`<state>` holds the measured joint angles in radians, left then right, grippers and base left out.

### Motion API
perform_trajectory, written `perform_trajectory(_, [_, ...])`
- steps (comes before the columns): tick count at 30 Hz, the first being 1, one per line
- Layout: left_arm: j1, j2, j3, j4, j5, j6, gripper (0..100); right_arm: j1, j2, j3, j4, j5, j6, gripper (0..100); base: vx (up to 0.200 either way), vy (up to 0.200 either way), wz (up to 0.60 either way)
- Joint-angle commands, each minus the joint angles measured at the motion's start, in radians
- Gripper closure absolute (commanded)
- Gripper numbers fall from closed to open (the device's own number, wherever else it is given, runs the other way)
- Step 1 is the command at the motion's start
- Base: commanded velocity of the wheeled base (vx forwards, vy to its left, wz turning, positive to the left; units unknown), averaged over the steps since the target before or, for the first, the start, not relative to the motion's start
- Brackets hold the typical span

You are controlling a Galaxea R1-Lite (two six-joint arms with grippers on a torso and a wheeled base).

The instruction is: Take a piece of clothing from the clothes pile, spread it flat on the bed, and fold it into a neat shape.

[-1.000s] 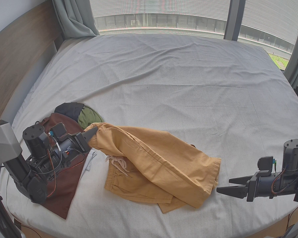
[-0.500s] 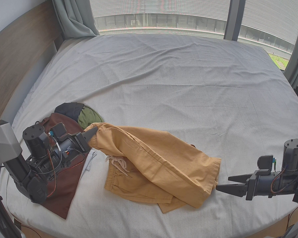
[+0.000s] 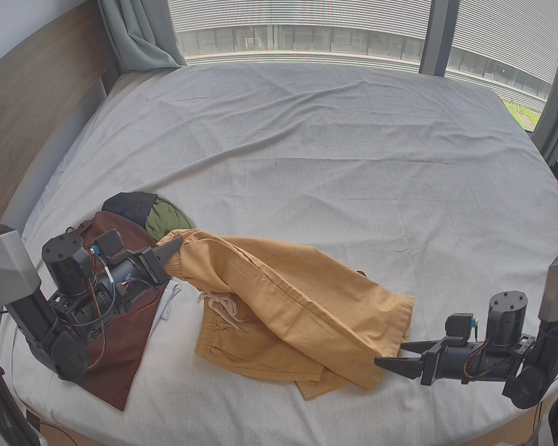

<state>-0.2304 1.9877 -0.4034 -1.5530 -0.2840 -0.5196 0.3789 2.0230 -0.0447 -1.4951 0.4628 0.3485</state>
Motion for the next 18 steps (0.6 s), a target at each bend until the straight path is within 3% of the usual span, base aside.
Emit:
perform_trajectory(1, [0.000, -0.004, 0.000, -0.002, 0.000, 0.000, 100, 0.008, 0.189, 0.045, -0.043, -0.006, 0.006, 0, 0.000, 0.000, 0.00])
perform_trajectory(18, [-0.001, -0.004, 0.002, -0.002, 0.000, 0.000, 100, 0.008, 0.192, -0.003, -0.043, -0.006, 0.060, 0, 0.000, 0.000, 0.00])
